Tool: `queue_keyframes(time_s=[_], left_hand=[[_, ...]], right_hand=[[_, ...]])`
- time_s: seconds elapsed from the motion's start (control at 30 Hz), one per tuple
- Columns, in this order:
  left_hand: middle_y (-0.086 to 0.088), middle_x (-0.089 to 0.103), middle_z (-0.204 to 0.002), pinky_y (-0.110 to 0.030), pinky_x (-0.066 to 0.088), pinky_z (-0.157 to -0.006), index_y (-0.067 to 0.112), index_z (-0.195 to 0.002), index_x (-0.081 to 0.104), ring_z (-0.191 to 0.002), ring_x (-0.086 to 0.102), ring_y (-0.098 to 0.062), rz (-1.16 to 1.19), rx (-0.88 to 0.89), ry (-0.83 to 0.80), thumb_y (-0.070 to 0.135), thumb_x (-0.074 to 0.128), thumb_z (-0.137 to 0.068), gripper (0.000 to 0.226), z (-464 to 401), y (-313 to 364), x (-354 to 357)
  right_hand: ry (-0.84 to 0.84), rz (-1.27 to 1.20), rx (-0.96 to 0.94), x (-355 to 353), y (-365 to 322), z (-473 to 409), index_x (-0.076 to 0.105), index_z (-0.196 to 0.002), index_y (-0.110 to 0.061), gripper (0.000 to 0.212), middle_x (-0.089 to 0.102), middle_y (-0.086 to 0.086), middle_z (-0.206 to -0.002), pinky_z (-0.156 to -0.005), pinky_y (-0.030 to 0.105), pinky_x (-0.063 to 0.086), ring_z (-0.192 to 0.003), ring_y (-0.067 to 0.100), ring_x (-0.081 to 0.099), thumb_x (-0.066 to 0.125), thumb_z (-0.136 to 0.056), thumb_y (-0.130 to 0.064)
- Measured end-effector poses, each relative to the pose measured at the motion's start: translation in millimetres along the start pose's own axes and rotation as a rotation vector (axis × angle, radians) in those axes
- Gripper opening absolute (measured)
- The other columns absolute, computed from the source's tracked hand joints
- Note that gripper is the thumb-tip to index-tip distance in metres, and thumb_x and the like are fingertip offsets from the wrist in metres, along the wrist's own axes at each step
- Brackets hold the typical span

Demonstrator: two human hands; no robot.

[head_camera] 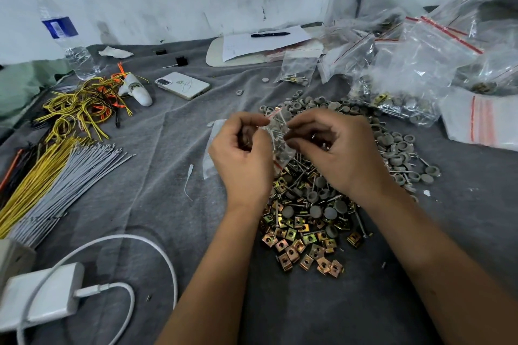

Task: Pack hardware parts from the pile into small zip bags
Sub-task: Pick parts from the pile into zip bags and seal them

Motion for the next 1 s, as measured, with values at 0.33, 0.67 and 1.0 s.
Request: queue_keyframes(time_s=[0.33, 0.67, 1.0], left_hand=[[-0.011, 0.058, -0.07, -0.058, 0.044, -0.056, 0.019, -0.077, 0.07, -0.06, 0.048, -0.046, 0.056, -0.094, 0.353, 0.008, 0.052, -0.076, 0.02, -10, -7, -24], [-0.013, 0.05, -0.066, -0.03, 0.036, -0.043, 0.011, -0.08, 0.068, -0.054, 0.041, -0.029, 0.07, -0.102, 0.304, 0.004, 0.051, -0.08, 0.018, -5, -5, -19], [-0.005, 0.052, -0.064, -0.032, 0.04, -0.045, 0.007, -0.082, 0.069, -0.054, 0.044, -0.026, 0.072, -0.124, 0.279, 0.007, 0.052, -0.078, 0.018, -6, -7, -17]], right_hand=[[-0.467, 0.359, -0.096, 27, 2, 8, 0.078, -0.103, -0.028, 0.015, 0.059, -0.01, -0.105, -0.095, 0.034, 0.046, -0.107, 0.01, 0.049, 0.077, -0.088, -0.029], [-0.686, 0.415, 0.026, 36, 6, 11, 0.068, -0.088, -0.037, 0.012, 0.049, -0.014, -0.106, -0.101, 0.039, 0.042, -0.111, 0.01, 0.039, 0.077, -0.086, -0.044], [-0.396, 0.042, 0.084, 18, 4, 5, 0.065, -0.098, -0.021, 0.007, 0.069, -0.014, -0.092, -0.083, 0.024, 0.053, -0.092, 0.003, 0.066, 0.069, -0.096, -0.015]])
Point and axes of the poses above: each hand's wrist, its own z-axis away from the middle knuckle, its own x-axis out of the palm, y = z × x, the point moved 5 cm from there along -z, towards the middle knuckle
